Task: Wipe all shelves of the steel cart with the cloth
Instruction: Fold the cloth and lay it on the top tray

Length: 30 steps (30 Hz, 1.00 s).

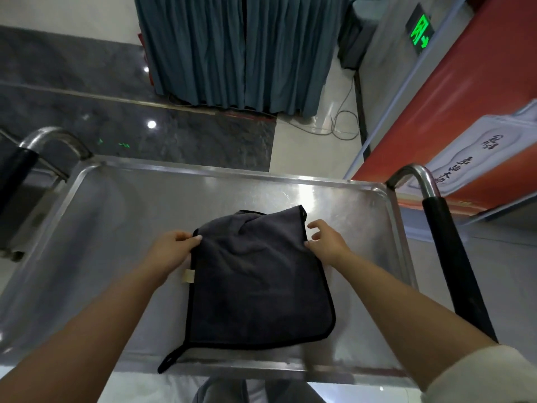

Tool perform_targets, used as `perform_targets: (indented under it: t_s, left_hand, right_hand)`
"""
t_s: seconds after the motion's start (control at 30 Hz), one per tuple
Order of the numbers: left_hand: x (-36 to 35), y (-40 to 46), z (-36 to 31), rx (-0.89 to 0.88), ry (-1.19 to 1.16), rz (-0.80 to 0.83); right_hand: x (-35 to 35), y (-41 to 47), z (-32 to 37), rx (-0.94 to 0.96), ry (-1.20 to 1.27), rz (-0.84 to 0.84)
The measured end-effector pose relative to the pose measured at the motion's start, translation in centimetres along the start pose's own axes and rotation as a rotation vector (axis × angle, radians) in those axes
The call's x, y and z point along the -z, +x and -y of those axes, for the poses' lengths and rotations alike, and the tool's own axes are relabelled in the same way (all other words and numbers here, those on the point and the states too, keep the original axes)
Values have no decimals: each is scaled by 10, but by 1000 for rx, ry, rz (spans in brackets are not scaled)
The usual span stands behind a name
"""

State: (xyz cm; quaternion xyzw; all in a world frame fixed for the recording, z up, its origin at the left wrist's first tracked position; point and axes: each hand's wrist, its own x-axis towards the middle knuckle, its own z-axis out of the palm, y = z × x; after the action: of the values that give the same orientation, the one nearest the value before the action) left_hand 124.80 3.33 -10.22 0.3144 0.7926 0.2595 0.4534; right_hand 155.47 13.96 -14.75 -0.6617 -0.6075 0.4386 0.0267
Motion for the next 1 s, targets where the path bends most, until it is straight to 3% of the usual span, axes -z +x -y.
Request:
perform_targets:
  t_s: [0.1, 0.23, 0.37, 0.6, 0.73, 1.0]
  left_hand:
    - [3, -10, -14, -16, 0, 75]
    - [-3, -16, -16, 15, 31, 22]
    - [-6, -22, -3, -60, -5, 68]
    - [7, -10, 10, -207, 432, 88]
    - [32, 2, -17, -290, 489, -31]
    - [72, 7, -99, -687, 466, -448]
  right_hand:
    - [0, -8, -5, 55, -165, 88]
    - [-12, -9, -11, 135, -490, -41]
    - [-17, -6, -14, 207, -565, -134]
    - [8, -10, -6, 361, -601, -222]
    - [49, -22, 18, 456, -511, -339]
    - [129, -49, 77, 667, -387, -615]
